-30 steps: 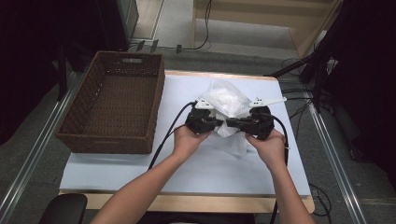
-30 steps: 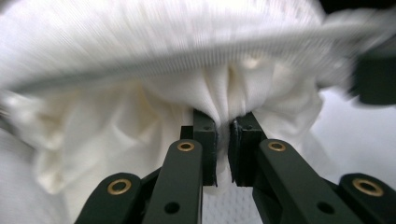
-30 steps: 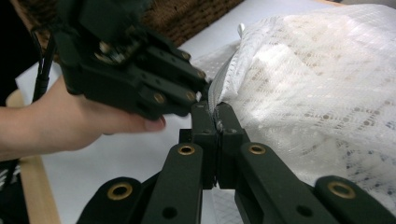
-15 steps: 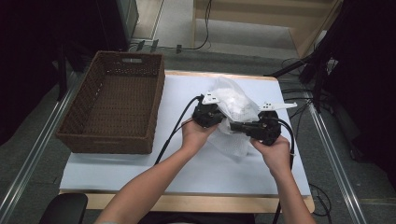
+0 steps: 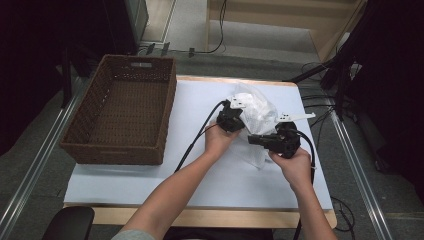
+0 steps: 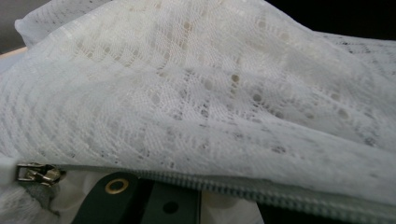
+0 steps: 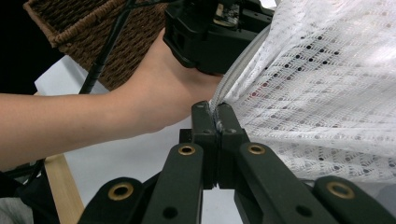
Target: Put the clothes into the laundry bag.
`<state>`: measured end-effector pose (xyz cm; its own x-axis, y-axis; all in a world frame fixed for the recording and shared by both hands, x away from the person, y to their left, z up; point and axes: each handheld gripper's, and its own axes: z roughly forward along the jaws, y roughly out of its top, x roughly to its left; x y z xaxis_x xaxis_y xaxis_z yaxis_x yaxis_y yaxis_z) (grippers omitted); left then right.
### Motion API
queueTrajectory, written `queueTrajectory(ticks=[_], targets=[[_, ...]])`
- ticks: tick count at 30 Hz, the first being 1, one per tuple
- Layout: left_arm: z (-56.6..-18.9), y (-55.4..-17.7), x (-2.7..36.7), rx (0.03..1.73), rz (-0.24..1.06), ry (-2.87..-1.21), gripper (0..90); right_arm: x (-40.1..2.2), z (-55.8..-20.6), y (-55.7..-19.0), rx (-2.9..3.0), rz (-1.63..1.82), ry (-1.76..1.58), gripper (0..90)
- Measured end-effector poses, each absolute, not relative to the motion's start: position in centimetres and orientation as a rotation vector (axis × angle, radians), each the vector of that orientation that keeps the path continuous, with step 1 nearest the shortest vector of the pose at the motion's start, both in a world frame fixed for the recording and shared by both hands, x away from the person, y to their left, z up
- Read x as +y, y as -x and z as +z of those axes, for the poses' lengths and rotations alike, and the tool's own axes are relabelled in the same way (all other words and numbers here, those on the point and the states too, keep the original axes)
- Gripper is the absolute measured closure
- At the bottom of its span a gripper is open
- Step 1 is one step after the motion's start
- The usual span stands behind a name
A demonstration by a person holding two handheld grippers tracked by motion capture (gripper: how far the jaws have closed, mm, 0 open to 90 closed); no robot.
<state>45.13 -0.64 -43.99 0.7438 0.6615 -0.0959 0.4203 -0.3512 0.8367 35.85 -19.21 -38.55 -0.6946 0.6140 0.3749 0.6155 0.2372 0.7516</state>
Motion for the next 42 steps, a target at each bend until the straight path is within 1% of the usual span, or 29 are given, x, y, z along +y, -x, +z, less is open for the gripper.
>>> queueTrajectory(ticks=[4, 8, 11, 13, 15, 17, 20, 21, 22, 23, 25, 27, 30, 34, 37, 42], targets=[[-44.6, -45.5, -0.5, 0.842, 0.304, -1.986, 83.2, -19.4, -38.9, -36.1, -2.458, -1.500, 1.230, 90.0], [-44.8, -46.2, -0.1, 0.903, 0.223, -1.949, 83.0, -19.2, -39.2, -36.3, -2.471, -1.488, 1.242, 90.0], [-44.3, -46.2, 0.2, 0.904, 0.166, -1.953, 81.7, -19.3, -39.3, -36.4, -2.470, -1.497, 1.259, 90.0], [-43.5, -45.8, 0.6, 0.851, 0.130, -1.961, 79.5, -19.4, -39.4, -36.4, -2.483, -1.493, 1.288, 90.0], [-42.8, -45.1, 1.1, 0.798, 0.153, -2.002, 77.5, -19.7, -39.4, -36.6, -2.470, -1.507, 1.323, 90.0], [-42.3, -44.5, 1.6, 0.761, 0.141, -2.010, 75.7, -19.9, -39.4, -36.7, -2.462, -1.524, 1.334, 90.0], [-41.9, -43.9, 2.9, 0.730, 0.120, -2.015, 70.9, -20.0, -39.3, -36.6, -2.474, -1.526, 1.333, 90.0], [-41.8, -43.7, 3.3, 0.732, 0.116, -2.012, 68.1, -19.9, -39.3, -36.6, -2.480, -1.526, 1.330, 90.0], [-41.7, -43.5, 3.8, 0.742, 0.111, -2.006, 62.4, -19.8, -39.3, -36.6, -2.490, -1.519, 1.330, 90.0], [-41.6, -43.3, 4.3, 0.748, 0.100, -1.990, 59.4, -19.8, -39.3, -36.6, -2.489, -1.522, 1.334, 90.0], [-41.3, -42.9, 5.3, 0.755, 0.083, -1.971, 55.0, -19.7, -39.2, -36.7, -2.491, -1.526, 1.337, 90.0], [-41.2, -42.4, 6.3, 0.747, 0.102, -1.962, 50.7, -19.7, -39.3, -36.7, -2.495, -1.526, 1.340, 90.0], [-41.6, -42.0, 7.4, 0.790, 0.088, -1.952, 42.1, -19.6, -39.3, -36.8, -2.501, -1.520, 1.341, 90.0], [-43.0, -41.9, 7.9, 0.836, 0.107, -2.022, 30.6, -19.4, -39.3, -36.8, -2.511, -1.516, 1.339, 90.0], [-44.2, -42.1, 7.5, 0.859, 0.085, -2.044, 24.9, -19.3, -39.3, -36.8, -2.513, -1.505, 1.342, 90.0], [-45.5, -43.2, 5.8, 0.880, 0.077, -2.041, 26.0, -19.2, -39.4, -37.1, -2.503, -1.511, 1.345, 90.0]])
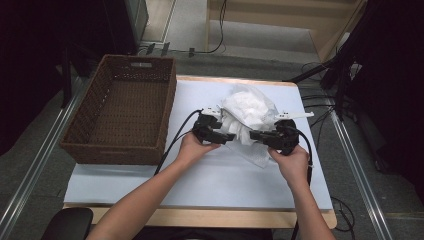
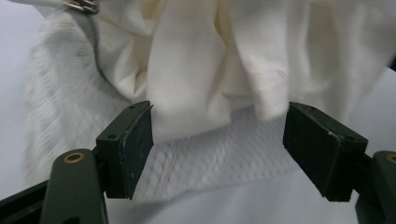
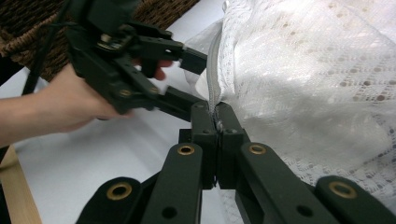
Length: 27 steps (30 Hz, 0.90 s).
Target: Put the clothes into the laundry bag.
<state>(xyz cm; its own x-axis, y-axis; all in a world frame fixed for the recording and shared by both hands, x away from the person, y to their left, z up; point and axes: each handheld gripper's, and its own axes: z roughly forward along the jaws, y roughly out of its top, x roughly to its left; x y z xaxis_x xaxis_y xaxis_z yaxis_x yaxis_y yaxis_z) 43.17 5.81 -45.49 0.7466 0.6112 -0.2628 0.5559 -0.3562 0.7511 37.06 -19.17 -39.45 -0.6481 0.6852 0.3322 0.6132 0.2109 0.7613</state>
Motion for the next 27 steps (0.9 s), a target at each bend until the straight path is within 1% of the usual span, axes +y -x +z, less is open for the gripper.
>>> queueTrajectory(ticks=[2, 3, 5, 6, 8, 9, 11, 15, 20, 24, 27], targets=[[-45.8, -43.6, 4.7, 0.882, 0.074, -2.035, 30.9, -19.0, -39.5, -37.2, 2.390, 1.439, -1.279, 90.0], [-45.9, -43.8, 4.1, 0.880, 0.092, -2.037, 33.3, -18.9, -39.5, -37.3, 2.394, 1.436, -1.280, 90.0], [-45.9, -44.2, 3.2, 0.886, 0.117, -2.036, 45.0, -18.7, -39.6, -37.5, 2.399, 1.434, -1.275, 90.0], [-45.9, -44.5, 3.1, 0.898, 0.106, -2.022, 51.5, -18.6, -39.7, -37.6, 2.403, 1.435, -1.268, 90.0], [-45.8, -44.9, 3.2, 0.940, 0.054, -1.981, 68.6, -18.4, -39.7, -37.8, 2.400, 1.445, -1.266, 90.0], [-45.7, -45.0, 3.3, 0.946, 0.039, -1.969, 74.7, -18.3, -39.6, -37.8, 2.398, 1.460, -1.261, 90.0], [-45.2, -44.5, 3.3, 0.924, 0.048, -1.965, 80.9, -18.2, -39.3, -37.8, 2.390, 1.478, -1.244, 90.0], [-43.5, -43.0, 3.7, 0.875, 0.020, -1.927, 83.6, -18.1, -38.4, -37.5, 2.370, 1.530, -1.204, 90.0], [-41.1, -40.2, 3.7, 0.812, 0.068, -1.910, 83.7, -17.9, -36.7, -36.7, 2.338, 1.589, -1.118, 90.0], [-41.8, -39.6, 2.7, 0.778, 0.118, -1.936, 83.4, -18.2, -37.0, -36.5, 2.347, 1.593, -1.158, 90.0], [-43.1, -40.0, 1.8, 0.803, 0.146, -1.928, 83.4, -18.6, -37.4, -36.1, 2.362, 1.628, -1.170, 90.0]])
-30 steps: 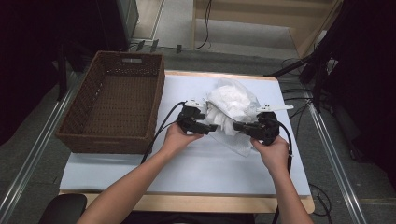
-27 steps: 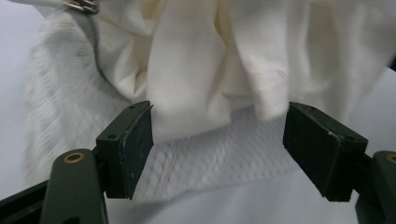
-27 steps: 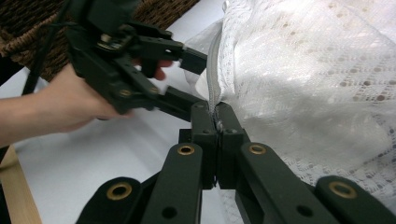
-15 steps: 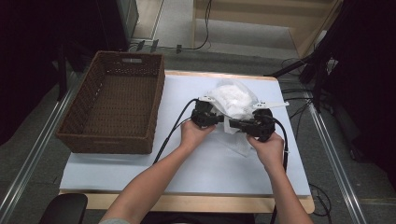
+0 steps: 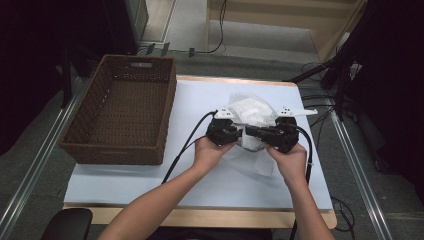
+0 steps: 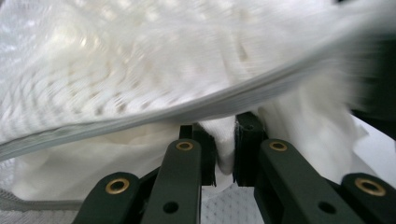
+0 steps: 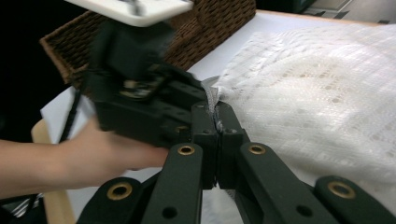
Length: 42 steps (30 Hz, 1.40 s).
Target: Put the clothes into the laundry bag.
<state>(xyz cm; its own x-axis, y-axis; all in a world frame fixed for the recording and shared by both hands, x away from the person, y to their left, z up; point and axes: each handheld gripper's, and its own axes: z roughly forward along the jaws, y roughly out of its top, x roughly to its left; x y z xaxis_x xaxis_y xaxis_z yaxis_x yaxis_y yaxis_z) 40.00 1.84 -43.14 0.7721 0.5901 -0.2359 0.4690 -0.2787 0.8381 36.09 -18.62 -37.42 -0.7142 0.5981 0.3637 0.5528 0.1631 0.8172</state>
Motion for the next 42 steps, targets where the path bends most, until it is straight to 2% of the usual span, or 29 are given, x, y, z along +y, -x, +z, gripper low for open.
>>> queueTrajectory(ticks=[4, 7, 12, 19, 23, 28, 32, 36, 39, 42], targets=[[-44.4, -40.6, 0.1, 0.819, 0.255, -1.968, 83.4, -18.9, -37.4, -35.3, 2.395, 1.624, -1.168, 90.0], [-44.4, -41.2, -0.3, 0.863, 0.273, -1.937, 83.4, -19.0, -37.5, -35.1, 2.424, 1.639, -1.180, 90.0], [-43.6, -41.6, 0.3, 0.894, 0.242, -1.844, 83.5, -18.4, -37.8, -34.9, 2.479, 1.705, -1.161, 90.0], [-44.1, -42.9, 1.5, 0.860, 0.138, -1.927, 80.0, -18.5, -38.3, -35.1, 2.429, 1.651, -1.201, 90.0], [-43.3, -42.6, 3.1, 0.823, 0.125, -1.977, 70.5, -18.7, -38.2, -35.2, 2.416, 1.611, -1.197, 90.0], [-41.3, -41.5, 6.0, 0.818, 0.093, -1.935, 63.4, -18.9, -38.0, -35.2, 2.398, 1.605, -1.205, 90.0], [-40.8, -40.2, 7.6, 0.781, 0.058, -1.934, 52.3, -19.0, -37.9, -35.3, 2.386, 1.596, -1.210, 90.0], [-41.5, -39.0, 7.4, 0.701, 0.066, -1.998, 40.6, -18.7, -37.8, -35.3, 2.393, 1.576, -1.199, 90.0], [-42.4, -39.0, 6.4, 0.687, 0.050, -2.028, 27.5, -18.5, -37.7, -35.3, 2.401, 1.569, -1.191, 90.0], [-43.0, -39.3, 4.9, 0.641, 0.050, -2.040, 23.1, -18.5, -37.7, -35.4, 2.404, 1.573, -1.189, 90.0]])
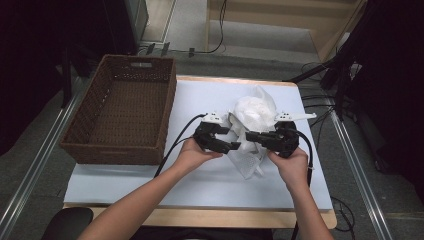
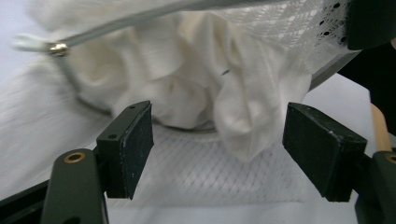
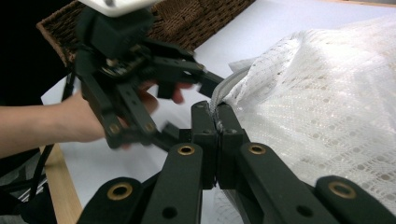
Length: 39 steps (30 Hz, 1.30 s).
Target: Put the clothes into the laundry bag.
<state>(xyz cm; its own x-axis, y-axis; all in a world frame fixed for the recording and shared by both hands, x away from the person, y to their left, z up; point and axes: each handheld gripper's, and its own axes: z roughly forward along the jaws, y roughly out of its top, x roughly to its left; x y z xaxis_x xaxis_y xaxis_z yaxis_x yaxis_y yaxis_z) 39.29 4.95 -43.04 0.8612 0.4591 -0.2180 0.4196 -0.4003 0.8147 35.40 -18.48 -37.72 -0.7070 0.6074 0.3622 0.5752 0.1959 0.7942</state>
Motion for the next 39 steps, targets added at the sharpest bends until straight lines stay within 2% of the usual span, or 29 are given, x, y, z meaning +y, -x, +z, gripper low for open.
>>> queueTrajectory(ticks=[4, 6, 9, 12, 13, 15, 17, 19, 25, 30, 39], targets=[[-43.8, -40.1, 2.4, 0.575, 0.162, -2.114, 9.4, -18.5, -37.6, -35.5, 2.410, 1.583, -1.178, 90.0], [-44.1, -40.9, 1.5, 0.576, 0.149, -2.117, 6.0, -18.6, -37.6, -35.5, 2.412, 1.588, -1.178, 90.0], [-44.3, -41.7, 0.4, 0.557, 0.145, -2.117, 6.8, -18.9, -37.6, -35.6, 2.408, 1.592, -1.184, 90.0], [-44.3, -42.3, 0.0, 0.528, 0.190, -2.097, 19.5, -19.2, -37.7, -35.6, 2.405, 1.595, -1.198, 90.0], [-44.4, -42.4, 0.0, 0.537, 0.201, -2.083, 32.9, -19.4, -37.7, -35.6, 2.400, 1.590, -1.204, 90.0], [-44.5, -42.8, 0.1, 0.556, 0.186, -2.061, 53.6, -19.6, -37.7, -35.7, 2.391, 1.603, -1.220, 90.0], [-44.4, -42.7, -0.1, 0.572, 0.202, -2.069, 70.1, -19.6, -37.7, -35.7, 2.393, 1.618, -1.209, 90.0], [-44.3, -42.3, -0.3, 0.613, 0.195, -2.062, 78.9, -19.4, -37.6, -35.6, 2.401, 1.622, -1.181, 90.0], [-44.1, -40.7, 1.5, 0.716, 0.182, -1.929, 82.0, -18.7, -37.3, -35.4, 2.443, 1.658, -1.119, 90.0], [-44.2, -39.8, 1.2, 0.727, 0.188, -1.906, 81.8, -17.9, -36.9, -34.8, 2.508, 1.674, -1.035, 90.0], [-44.1, -40.9, -0.3, 0.821, 0.310, -1.853, 81.6, -18.8, -37.5, -34.9, 2.582, 1.755, -1.001, 90.0]])
